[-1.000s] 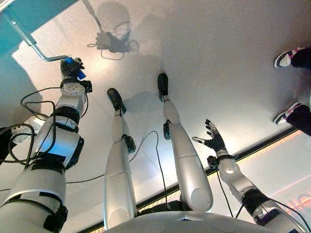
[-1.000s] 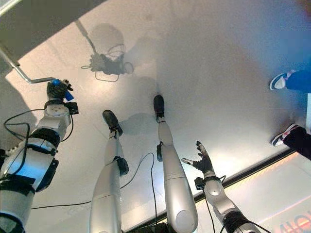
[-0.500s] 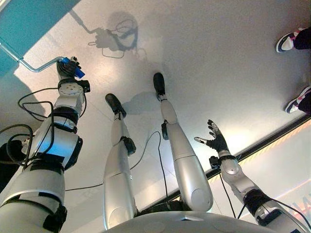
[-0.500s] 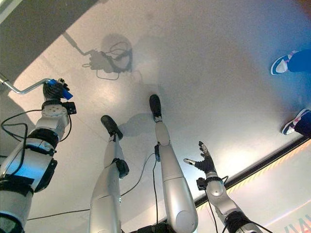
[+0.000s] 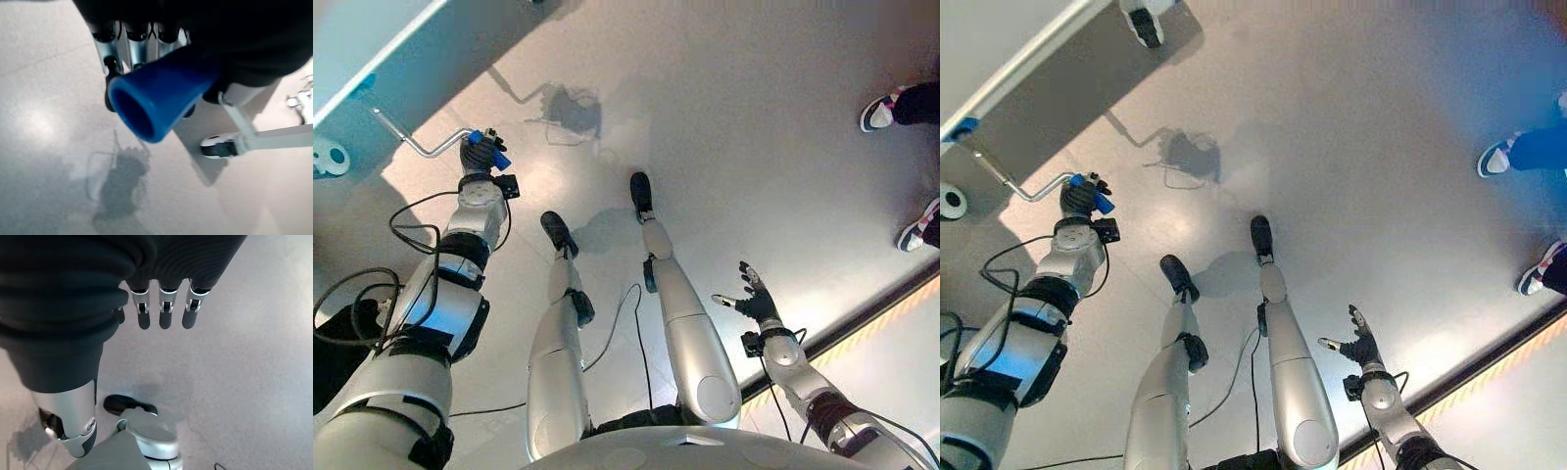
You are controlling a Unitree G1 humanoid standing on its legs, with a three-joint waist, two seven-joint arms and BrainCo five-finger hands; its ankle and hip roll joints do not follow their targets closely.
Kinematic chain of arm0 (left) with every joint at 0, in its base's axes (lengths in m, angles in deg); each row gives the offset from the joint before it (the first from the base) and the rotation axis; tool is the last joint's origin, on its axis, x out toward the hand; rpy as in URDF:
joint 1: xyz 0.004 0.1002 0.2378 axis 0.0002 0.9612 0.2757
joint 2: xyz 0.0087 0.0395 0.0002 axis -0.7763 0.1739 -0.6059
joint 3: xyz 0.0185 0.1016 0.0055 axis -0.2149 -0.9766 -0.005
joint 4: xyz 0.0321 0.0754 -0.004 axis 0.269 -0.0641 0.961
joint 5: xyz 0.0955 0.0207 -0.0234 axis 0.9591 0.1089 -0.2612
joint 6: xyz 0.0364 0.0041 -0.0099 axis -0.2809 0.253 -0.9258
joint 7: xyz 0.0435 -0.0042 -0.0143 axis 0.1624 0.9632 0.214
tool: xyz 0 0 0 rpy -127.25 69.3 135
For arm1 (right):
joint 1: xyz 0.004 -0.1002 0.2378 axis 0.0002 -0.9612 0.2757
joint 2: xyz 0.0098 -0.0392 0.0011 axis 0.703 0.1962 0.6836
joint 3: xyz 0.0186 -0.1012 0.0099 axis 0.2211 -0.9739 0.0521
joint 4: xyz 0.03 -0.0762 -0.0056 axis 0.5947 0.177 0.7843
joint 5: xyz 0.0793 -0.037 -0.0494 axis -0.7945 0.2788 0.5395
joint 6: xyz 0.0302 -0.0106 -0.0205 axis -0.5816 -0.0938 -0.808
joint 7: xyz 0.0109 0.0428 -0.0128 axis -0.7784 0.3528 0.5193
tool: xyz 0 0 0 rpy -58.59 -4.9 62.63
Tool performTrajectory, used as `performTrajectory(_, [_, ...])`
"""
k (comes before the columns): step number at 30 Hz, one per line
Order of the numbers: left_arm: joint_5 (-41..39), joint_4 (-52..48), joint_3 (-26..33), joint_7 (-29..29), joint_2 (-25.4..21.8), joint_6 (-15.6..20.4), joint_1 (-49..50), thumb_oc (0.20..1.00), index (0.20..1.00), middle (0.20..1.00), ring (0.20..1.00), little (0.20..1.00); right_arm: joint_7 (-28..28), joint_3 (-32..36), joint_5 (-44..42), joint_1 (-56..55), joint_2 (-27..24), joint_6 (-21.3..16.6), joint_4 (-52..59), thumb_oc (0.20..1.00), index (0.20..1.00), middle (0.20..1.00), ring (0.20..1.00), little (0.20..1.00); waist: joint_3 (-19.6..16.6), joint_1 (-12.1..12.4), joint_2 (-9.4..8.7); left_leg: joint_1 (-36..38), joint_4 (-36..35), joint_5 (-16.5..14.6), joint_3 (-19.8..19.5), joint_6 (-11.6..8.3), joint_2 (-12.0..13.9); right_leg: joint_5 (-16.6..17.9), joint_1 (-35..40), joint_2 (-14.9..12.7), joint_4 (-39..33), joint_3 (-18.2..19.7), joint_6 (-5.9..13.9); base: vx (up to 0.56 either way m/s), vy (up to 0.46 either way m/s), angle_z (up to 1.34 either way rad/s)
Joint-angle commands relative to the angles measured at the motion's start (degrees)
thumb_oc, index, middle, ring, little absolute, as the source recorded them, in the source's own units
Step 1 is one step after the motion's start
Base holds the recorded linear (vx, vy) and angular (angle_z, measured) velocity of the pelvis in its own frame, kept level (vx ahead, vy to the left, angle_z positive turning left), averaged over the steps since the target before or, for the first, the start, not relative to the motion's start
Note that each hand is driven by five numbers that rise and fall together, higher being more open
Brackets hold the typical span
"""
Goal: Raise the hospital bed
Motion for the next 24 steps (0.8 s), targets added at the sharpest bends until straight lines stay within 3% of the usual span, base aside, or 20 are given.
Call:
performTrajectory(1, [2.7,-9.5,-1.5,3.1,4.2,7.9,-6.0,0.200,0.200,0.200,0.200,0.200,-0.3,1.6,0.1,-4.7,-4.2,1.0,0.3,1.000,1.000,1.000,1.000,1.000,-0.1,-1.1,5.51,3.0,3.4,-2.1,-2.9,-1.62,1.4,-3.7,1.1,1.7,5.6,-1.5,3.95,0.00,0.002,0.24])
performTrajectory(9, [0.7,-18.3,-0.1,2.9,1.0,9.5,0.2,0.200,0.200,0.200,0.200,0.200,-0.4,2.7,0.3,-4.0,-3.7,1.8,0.1,1.000,1.000,1.000,1.000,1.000,-0.1,1.4,5.72,4.6,3.0,-1.7,-5.6,-1.13,0.5,-4.1,4.5,-0.1,5.4,-4.0,4.11,0.00,0.027,0.15])
performTrajectory(24, [-0.7,-28.7,5.2,2.5,-5.9,11.2,11.2,0.200,0.200,0.200,0.200,0.200,-0.2,4.7,0.8,-4.5,-2.7,3.2,-2.0,1.000,1.000,1.000,1.000,1.000,-0.1,6.1,4.17,4.3,2.7,-1.4,-10.3,-0.17,-1.3,-5.3,8.6,-3.7,5.2,-8.9,4.72,0.01,0.036,0.20])
